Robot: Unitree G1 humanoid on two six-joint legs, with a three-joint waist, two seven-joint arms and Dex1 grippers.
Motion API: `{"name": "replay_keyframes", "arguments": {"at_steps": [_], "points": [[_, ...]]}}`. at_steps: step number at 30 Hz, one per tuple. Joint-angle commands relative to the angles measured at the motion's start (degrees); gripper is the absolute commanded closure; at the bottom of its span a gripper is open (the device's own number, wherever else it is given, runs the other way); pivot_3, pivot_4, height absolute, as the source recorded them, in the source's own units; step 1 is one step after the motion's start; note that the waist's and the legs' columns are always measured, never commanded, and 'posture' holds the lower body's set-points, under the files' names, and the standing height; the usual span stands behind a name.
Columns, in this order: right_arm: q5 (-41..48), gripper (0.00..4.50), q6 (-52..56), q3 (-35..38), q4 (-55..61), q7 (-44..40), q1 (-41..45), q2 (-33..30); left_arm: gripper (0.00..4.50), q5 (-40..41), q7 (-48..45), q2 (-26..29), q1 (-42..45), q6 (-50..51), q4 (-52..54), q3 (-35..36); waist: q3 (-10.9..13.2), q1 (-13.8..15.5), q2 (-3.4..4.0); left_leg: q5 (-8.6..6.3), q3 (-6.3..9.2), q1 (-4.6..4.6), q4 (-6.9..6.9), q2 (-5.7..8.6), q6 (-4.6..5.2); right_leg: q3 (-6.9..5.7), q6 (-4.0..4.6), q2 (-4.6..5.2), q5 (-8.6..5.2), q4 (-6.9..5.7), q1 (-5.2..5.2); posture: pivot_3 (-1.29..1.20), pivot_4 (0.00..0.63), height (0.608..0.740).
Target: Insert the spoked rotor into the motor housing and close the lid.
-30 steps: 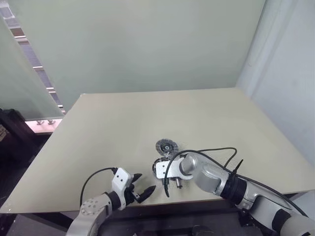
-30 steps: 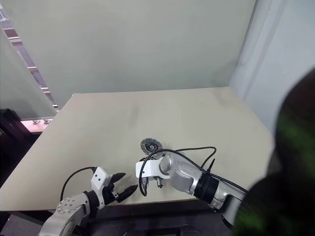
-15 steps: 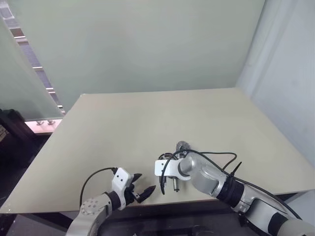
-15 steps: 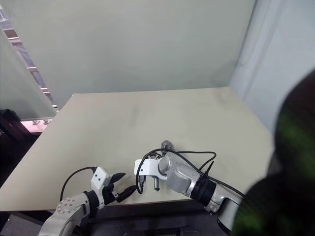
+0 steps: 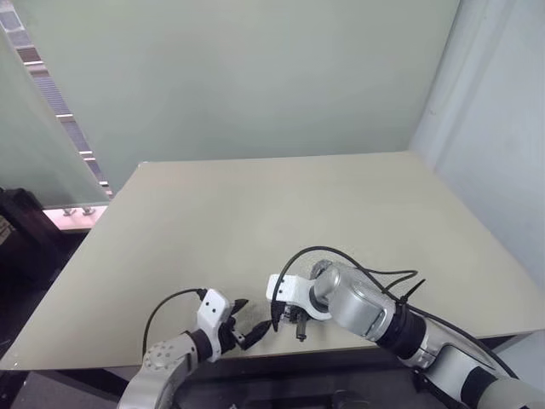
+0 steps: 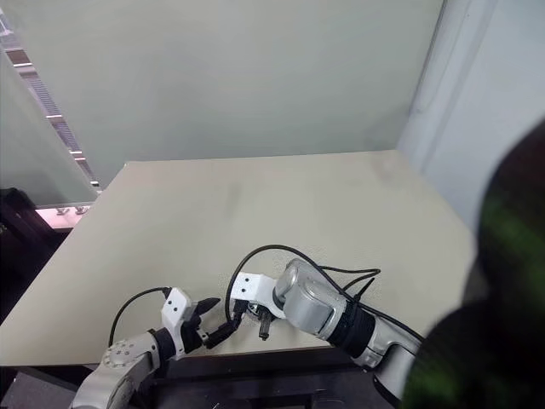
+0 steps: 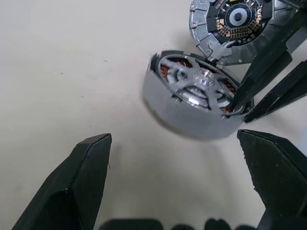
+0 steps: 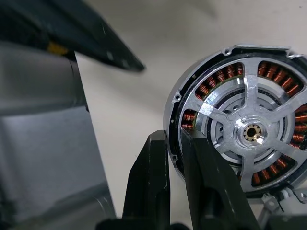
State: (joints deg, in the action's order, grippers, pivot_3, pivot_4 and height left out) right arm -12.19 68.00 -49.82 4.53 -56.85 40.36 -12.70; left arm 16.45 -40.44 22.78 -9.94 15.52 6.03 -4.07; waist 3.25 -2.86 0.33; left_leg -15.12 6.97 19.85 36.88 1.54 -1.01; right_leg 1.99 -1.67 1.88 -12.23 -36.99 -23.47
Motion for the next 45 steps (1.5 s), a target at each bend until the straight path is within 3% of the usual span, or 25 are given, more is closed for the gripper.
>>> {"name": "replay_keyframes", "arguments": {"at_steps": [1, 4, 5, 16, 22, 25, 29, 36, 40, 45], "points": [[2.03, 4.42, -0.06, 2.18, 0.44, 2.81, 1.27, 1.7, 0.0, -0.26, -0.12, -0.14, 1.05, -1.49, 0.5, -0.05, 0.0, -0.01, 0.0, 0.0, -0.01, 0.0, 0.0, 0.0, 0.0, 0.0, 0.0, 0.0, 0.0, 0.0, -0.01, 0.0, 0.0, 0.74], [2.72, 4.42, -2.31, 1.43, -0.32, 4.59, 1.13, 1.55, 0.0, -0.19, -0.22, -0.06, 0.74, -1.78, 0.52, 0.12, 0.0, -0.01, 0.0, 0.0, -0.01, 0.01, 0.0, -0.01, 0.0, 0.0, 0.0, 0.0, 0.0, 0.0, -0.02, 0.0, 0.0, 0.74], [3.12, 3.68, -2.73, 1.27, -0.32, 4.82, 1.12, 1.41, 0.0, -0.14, -0.26, 0.03, 0.62, -1.86, 0.54, 0.22, 0.0, -0.01, 0.0, 0.0, -0.01, 0.01, 0.0, -0.01, 0.0, 0.0, 0.0, 0.0, 0.0, 0.0, -0.01, 0.0, 0.0, 0.74], [5.22, 0.03, -4.95, 3.4, 3.48, 6.63, 4.26, -0.99, 0.0, 0.68, -0.72, 1.69, -0.54, -1.88, 0.9, 2.1, 0.0, -0.01, 0.0, 0.0, -0.01, 0.0, 0.03, -0.02, 0.0, -0.02, 0.0, -0.01, 0.0, 0.0, 0.0, 0.0, 0.0, 0.74], [7.63, 0.03, -3.03, 16.19, 8.45, 12.1, 5.41, 0.75, 0.0, 2.76, -0.91, 2.17, -0.99, -0.37, 2.15, 4.18, 0.01, 0.0, 0.01, 0.0, -0.01, 0.07, 0.02, -0.01, 0.0, -0.01, 0.0, 0.0, 0.0, 0.0, -0.07, 0.0, 0.0, 0.74], [7.8, 0.0, -3.43, 21.89, 9.57, 14.93, 6.29, -0.83, 0.55, 3.37, -1.4, 2.7, -1.27, 0.48, 2.63, 4.7, 0.0, 0.05, 0.0, 0.0, 0.02, 0.08, 0.02, -0.01, 0.0, -0.02, 0.0, 0.0, 0.0, 0.01, -0.05, 0.0, 0.0, 0.74], [7.21, 0.0, -7.52, 26.56, 9.26, 16.68, 6.35, -7.1, 1.96, 4.59, -1.48, 3.06, -1.16, 1.73, 3.53, 5.42, 0.01, 0.03, 0.0, 0.0, 0.01, 0.15, 0.03, 0.07, 0.0, 0.0, 0.0, 0.05, 0.0, 0.08, -0.04, 0.0, 0.0, 0.74], [2.18, 0.0, -18.95, 20.91, 4.53, 14.03, 4.2, -22.53, 4.48, 6.99, -1.81, 3.98, -0.02, 5.19, 5.9, 6.63, 0.02, -0.02, 0.0, -0.01, -0.07, 0.19, -0.02, 0.02, 0.04, 0.01, 0.01, 0.04, 0.0, 0.13, -0.1, 0.0, 0.0, 0.74], [1.44, 0.0, -21.3, 18.13, 2.86, 11.88, 1.3, -24.95, 4.48, 8.0, -1.75, 4.69, 0.63, 6.73, 7.15, 7.39, 0.03, -0.04, -0.03, -0.02, -0.12, 0.19, -0.02, 0.01, 0.07, 0.03, 0.01, 0.03, -0.01, 0.14, -0.09, 0.0, 0.0, 0.74], [3.84, 0.0, -20.4, 18.3, 4.45, 11.29, -3.6, -20.29, 4.48, 8.53, -1.51, 5.19, 0.88, 7.59, 8.18, 8.08, 0.05, -0.01, -0.05, -0.04, -0.14, 0.19, 0.0, -0.01, 0.11, 0.06, 0.01, 0.0, 0.0, 0.13, -0.09, 0.0, 0.0, 0.74]]}}
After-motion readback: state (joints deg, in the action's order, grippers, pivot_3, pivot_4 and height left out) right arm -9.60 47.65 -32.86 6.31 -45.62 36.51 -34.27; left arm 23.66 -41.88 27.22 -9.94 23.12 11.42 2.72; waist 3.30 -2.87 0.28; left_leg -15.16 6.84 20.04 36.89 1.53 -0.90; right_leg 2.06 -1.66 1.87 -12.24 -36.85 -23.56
